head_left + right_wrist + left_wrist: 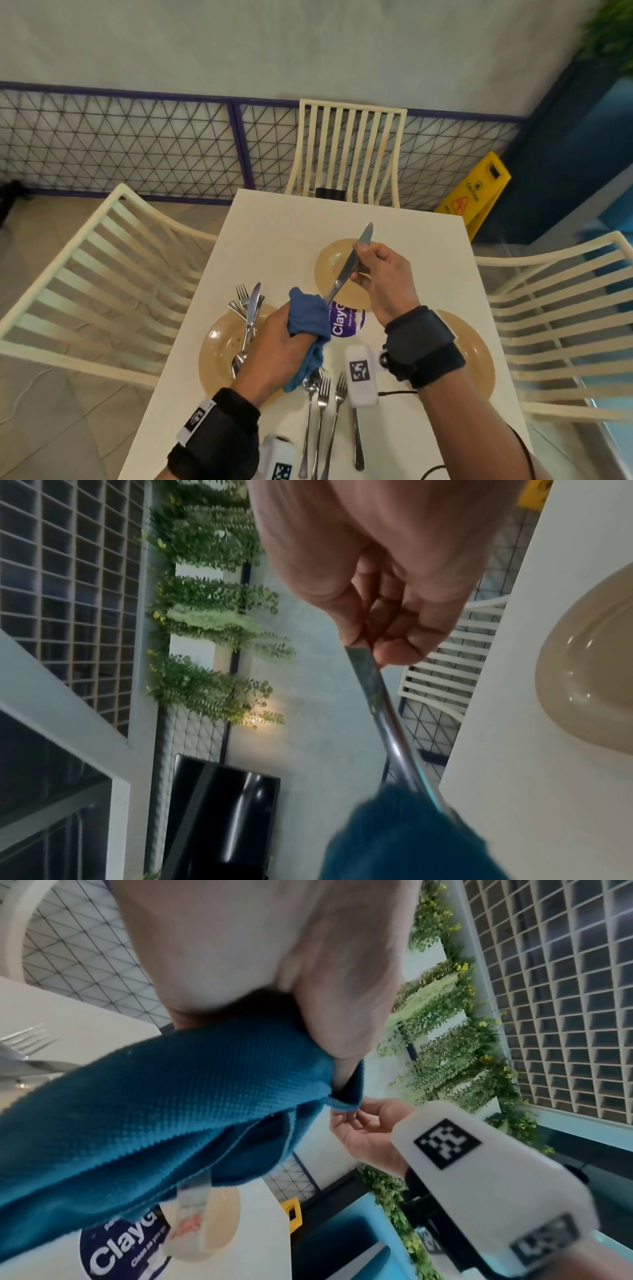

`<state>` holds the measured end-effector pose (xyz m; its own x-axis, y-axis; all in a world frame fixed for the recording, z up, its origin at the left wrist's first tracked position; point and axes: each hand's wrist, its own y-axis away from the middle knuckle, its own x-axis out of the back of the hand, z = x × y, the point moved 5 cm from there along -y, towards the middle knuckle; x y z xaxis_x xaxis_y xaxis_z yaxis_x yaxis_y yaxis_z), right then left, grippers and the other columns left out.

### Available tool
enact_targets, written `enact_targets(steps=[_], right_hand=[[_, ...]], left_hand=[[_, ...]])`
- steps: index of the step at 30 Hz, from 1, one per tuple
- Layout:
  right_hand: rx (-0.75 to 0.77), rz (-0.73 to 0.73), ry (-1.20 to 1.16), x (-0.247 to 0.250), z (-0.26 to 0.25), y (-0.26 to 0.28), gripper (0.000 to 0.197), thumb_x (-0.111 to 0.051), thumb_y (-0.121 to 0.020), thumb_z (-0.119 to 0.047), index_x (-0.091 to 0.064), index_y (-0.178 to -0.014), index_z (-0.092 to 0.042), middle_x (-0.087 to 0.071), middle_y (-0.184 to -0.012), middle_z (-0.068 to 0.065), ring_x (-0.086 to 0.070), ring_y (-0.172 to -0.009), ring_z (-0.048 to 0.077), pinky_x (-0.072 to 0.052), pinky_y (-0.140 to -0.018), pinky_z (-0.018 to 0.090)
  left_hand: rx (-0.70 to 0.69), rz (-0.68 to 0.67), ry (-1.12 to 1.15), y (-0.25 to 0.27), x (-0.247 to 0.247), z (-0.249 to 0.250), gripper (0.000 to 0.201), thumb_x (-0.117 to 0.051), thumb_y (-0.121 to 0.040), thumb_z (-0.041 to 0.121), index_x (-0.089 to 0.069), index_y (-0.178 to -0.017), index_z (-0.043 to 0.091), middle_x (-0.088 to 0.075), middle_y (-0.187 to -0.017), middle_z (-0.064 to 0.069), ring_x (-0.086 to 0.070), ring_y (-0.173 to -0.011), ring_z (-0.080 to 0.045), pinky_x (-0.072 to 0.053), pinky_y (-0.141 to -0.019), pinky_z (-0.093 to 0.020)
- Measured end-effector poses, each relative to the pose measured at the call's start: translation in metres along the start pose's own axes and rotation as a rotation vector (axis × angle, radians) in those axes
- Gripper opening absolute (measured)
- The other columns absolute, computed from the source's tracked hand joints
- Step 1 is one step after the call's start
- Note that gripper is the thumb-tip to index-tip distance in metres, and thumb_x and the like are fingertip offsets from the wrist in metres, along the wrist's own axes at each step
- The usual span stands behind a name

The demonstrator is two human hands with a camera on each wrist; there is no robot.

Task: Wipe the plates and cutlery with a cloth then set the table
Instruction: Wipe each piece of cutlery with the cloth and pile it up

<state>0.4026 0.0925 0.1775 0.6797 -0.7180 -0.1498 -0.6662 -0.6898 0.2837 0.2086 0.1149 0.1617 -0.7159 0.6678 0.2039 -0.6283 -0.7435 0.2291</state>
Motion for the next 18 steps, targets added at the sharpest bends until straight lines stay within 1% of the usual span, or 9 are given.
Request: enact_targets(steps=[2, 5, 8, 9, 11, 13, 15, 17, 18], right_hand=[[-0.018, 0.041, -0.023, 0.021, -0.006, -0.002, 0.018, -0.053, -0.102, -0.015, -0.068, -0.096, -0.006, -0.066, -0.089, 0.01, -0.058, -0.082, 0.02, -0.052, -0.075, 0.034], [-0.018, 0.104, -0.074, 0.048, -0.007, 0.001, 0.021, -0.051, -0.103, -0.017, -0.068, -0.093, -0.009, -0.067, -0.088, 0.006, -0.058, -0.086, 0.023, -0.053, -0.081, 0.037], [-0.06, 0.127, -0.096, 0.065, 0.009, 0.014, 0.02, -0.051, -0.103, -0.02, -0.067, -0.099, -0.008, -0.069, -0.085, 0.004, -0.061, -0.084, 0.021, -0.055, -0.082, 0.036], [-0.082, 0.13, -0.099, 0.071, 0.013, 0.018, 0.021, -0.052, -0.103, -0.02, -0.068, -0.101, -0.007, -0.069, -0.084, 0.003, -0.062, -0.083, 0.019, -0.056, -0.079, 0.034], [-0.118, 0.131, -0.101, 0.081, 0.019, 0.021, 0.021, -0.053, -0.103, -0.018, -0.067, -0.106, -0.003, -0.069, -0.087, 0.006, -0.062, -0.081, 0.019, -0.057, -0.072, 0.03], [-0.125, 0.145, -0.123, 0.097, 0.017, 0.022, 0.023, -0.053, -0.102, -0.017, -0.066, -0.111, -0.001, -0.068, -0.094, 0.011, -0.062, -0.084, 0.02, -0.055, -0.071, 0.029], [-0.121, 0.16, -0.167, 0.109, 0.013, 0.021, 0.024, -0.054, -0.102, -0.017, -0.066, -0.114, 0.0, -0.067, -0.093, 0.009, -0.062, -0.082, 0.018, -0.055, -0.07, 0.029], [-0.125, 0.154, -0.194, 0.113, 0.015, 0.025, 0.023, -0.054, -0.102, -0.017, -0.066, -0.111, 0.001, -0.067, -0.089, 0.008, -0.061, -0.079, 0.017, -0.055, -0.071, 0.029], [-0.132, 0.146, -0.201, 0.114, 0.018, 0.027, 0.02, -0.054, -0.102, -0.016, -0.066, -0.107, 0.0, -0.067, -0.086, 0.008, -0.06, -0.077, 0.017, -0.056, -0.071, 0.029]], left_hand=[[0.019, -0.074, -0.019, 0.002, -0.011, -0.002, 0.011, -0.057, -0.097, 0.015, -0.058, -0.093, 0.025, -0.067, -0.071, 0.0, -0.065, -0.064, -0.01, -0.051, -0.061, -0.025], [0.044, -0.153, -0.007, 0.004, -0.02, -0.01, 0.014, -0.055, -0.096, 0.01, -0.058, -0.095, 0.023, -0.062, -0.069, 0.003, -0.062, -0.062, -0.009, -0.05, -0.059, -0.025], [0.035, -0.022, -0.025, 0.002, -0.021, -0.013, 0.009, -0.058, -0.097, 0.008, -0.063, -0.098, 0.016, -0.069, -0.08, -0.006, -0.07, -0.075, -0.018, -0.055, -0.066, -0.022], [0.045, 0.02, 0.006, 0.002, -0.024, -0.014, 0.007, -0.058, -0.097, 0.008, -0.064, -0.099, 0.011, -0.069, -0.082, -0.009, -0.071, -0.075, -0.017, -0.054, -0.065, -0.021], [0.091, 0.008, 0.09, 0.005, -0.032, -0.016, 0.005, -0.054, -0.098, 0.001, -0.059, -0.097, -0.001, -0.064, -0.076, -0.017, -0.067, -0.06, -0.011, -0.052, -0.057, -0.018], [0.151, -0.091, 0.187, 0.014, -0.048, -0.015, 0.007, -0.052, -0.098, 0.001, -0.056, -0.093, 0.002, -0.06, -0.066, -0.013, -0.062, -0.053, -0.012, -0.052, -0.053, -0.024], [0.189, -0.134, 0.285, 0.023, -0.058, -0.009, 0.018, -0.051, -0.098, 0.008, -0.06, -0.083, 0.008, -0.059, -0.058, -0.002, -0.058, -0.051, -0.01, -0.05, -0.052, -0.024], [0.192, -0.068, 0.361, 0.026, -0.057, -0.006, 0.029, -0.047, -0.1, 0.005, -0.066, -0.079, 0.01, -0.063, -0.061, -0.001, -0.062, -0.053, -0.007, -0.05, -0.053, -0.016], [0.149, -0.019, 0.314, 0.026, -0.055, -0.003, 0.023, -0.05, -0.099, 0.004, -0.068, -0.087, 0.011, -0.069, -0.069, -0.003, -0.068, -0.061, -0.007, -0.052, -0.057, -0.014]])
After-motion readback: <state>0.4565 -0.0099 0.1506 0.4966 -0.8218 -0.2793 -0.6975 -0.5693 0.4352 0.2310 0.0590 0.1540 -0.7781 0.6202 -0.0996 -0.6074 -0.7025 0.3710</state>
